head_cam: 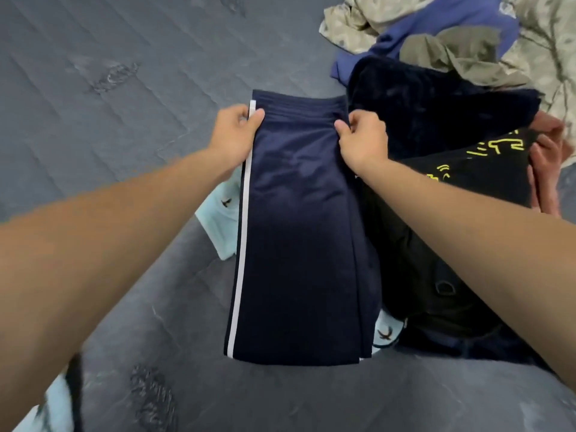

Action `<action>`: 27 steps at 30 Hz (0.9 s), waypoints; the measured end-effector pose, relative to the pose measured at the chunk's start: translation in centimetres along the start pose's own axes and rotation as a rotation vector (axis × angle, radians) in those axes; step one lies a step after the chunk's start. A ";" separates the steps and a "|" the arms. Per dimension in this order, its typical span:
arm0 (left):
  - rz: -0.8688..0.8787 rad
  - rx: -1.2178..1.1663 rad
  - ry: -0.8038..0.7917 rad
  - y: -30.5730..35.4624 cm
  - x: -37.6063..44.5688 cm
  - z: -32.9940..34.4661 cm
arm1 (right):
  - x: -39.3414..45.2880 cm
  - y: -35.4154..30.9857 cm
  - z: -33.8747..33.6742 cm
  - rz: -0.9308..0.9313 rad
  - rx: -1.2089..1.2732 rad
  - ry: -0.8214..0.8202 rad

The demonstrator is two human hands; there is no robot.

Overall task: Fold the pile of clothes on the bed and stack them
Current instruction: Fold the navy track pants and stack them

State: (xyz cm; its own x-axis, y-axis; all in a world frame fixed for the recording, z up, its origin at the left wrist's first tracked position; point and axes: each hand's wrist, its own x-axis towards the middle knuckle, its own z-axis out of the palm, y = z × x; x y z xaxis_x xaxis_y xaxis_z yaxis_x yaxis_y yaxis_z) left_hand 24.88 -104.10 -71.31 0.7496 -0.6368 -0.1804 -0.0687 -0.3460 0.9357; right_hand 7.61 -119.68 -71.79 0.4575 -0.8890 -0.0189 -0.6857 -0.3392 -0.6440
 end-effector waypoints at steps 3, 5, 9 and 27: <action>0.031 0.173 0.121 -0.2 2.2 1.4 | 1.7 -0.5 1.5 0.018 -0.088 0.025; 0.111 0.400 0.150 -1.4 0.8 2.1 | 0.9 -0.3 2.5 -0.016 -0.205 0.070; 0.464 0.628 -0.046 -5.4 -5.0 2.9 | -3.7 0.7 3.6 -0.466 -0.284 0.139; -0.106 0.245 -0.087 -15.4 -26.8 1.7 | -25.6 9.5 1.2 -0.138 -0.150 -0.110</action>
State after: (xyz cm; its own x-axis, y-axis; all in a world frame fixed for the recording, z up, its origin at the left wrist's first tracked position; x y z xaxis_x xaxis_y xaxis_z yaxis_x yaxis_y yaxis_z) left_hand 4.74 -82.84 -81.43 0.7022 -0.6415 -0.3090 -0.1579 -0.5635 0.8109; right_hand -9.92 -99.75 -78.37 0.6058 -0.7952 -0.0269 -0.6851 -0.5041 -0.5259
